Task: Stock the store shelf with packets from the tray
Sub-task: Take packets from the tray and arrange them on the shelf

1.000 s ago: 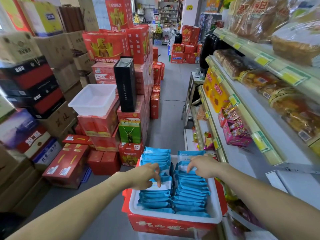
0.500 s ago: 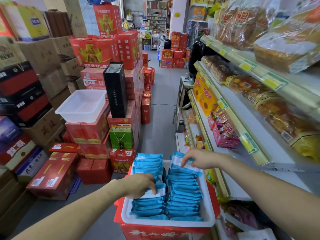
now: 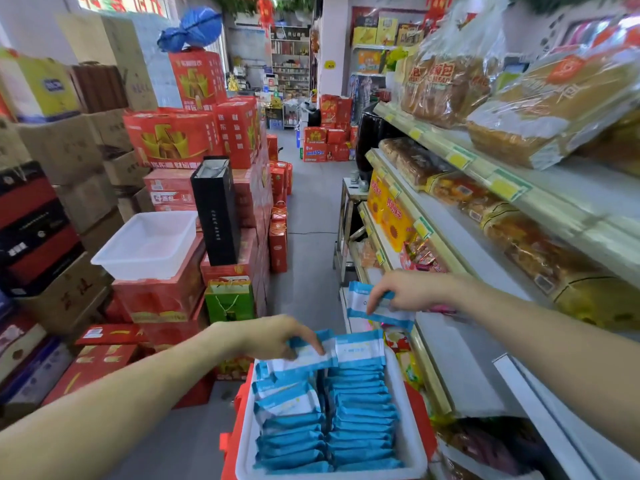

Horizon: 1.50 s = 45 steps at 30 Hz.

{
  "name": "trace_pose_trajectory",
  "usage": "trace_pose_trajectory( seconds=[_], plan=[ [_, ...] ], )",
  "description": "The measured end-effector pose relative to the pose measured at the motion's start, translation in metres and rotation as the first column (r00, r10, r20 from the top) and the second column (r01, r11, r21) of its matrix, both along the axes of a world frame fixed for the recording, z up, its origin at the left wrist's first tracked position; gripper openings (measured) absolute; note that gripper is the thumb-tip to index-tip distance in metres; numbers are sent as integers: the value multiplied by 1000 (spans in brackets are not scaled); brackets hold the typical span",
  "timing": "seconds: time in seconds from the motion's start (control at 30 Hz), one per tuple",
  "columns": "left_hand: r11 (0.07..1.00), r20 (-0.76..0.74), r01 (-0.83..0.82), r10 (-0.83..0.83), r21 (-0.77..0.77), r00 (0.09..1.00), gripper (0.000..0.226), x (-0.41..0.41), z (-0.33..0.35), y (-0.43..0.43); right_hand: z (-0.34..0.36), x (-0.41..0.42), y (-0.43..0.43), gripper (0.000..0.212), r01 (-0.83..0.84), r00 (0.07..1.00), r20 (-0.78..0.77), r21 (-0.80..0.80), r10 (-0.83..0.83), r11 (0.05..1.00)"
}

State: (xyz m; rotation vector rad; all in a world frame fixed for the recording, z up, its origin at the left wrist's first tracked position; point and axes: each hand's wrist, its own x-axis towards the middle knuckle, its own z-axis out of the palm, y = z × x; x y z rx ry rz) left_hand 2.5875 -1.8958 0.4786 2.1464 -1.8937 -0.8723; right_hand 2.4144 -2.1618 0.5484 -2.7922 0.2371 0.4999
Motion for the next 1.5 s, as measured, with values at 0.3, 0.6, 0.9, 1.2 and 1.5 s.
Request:
trace_pose_trajectory(
  seconds=[0.3, 0.6, 0.9, 1.2, 1.5],
  plan=[
    [981, 17, 67, -65, -184, 998, 56, 33, 222, -89, 161, -22, -35, 57, 146, 977, 173, -97, -128, 985],
    [901, 82, 259, -246, -348, 966, 55, -34, 341, -198, 275, -127, -69, 54, 346, 902, 343, -217, -261, 913],
    [745, 155, 547, -532, -383, 833, 60, -173, 363, -296, 302, -313, -65, 51, 680, 723, 396, -265, -566, 684],
    [532, 220, 750, -737, -393, 639, 56, -312, 357, -346, 275, -454, -12, 37, 878, 463, 263, -269, -846, 396],
    [393, 157, 823, -859, -411, 488, 56, -381, 354, -358, 252, -478, 14, 40, 903, 426, 301, -200, -853, 380]
  ],
)
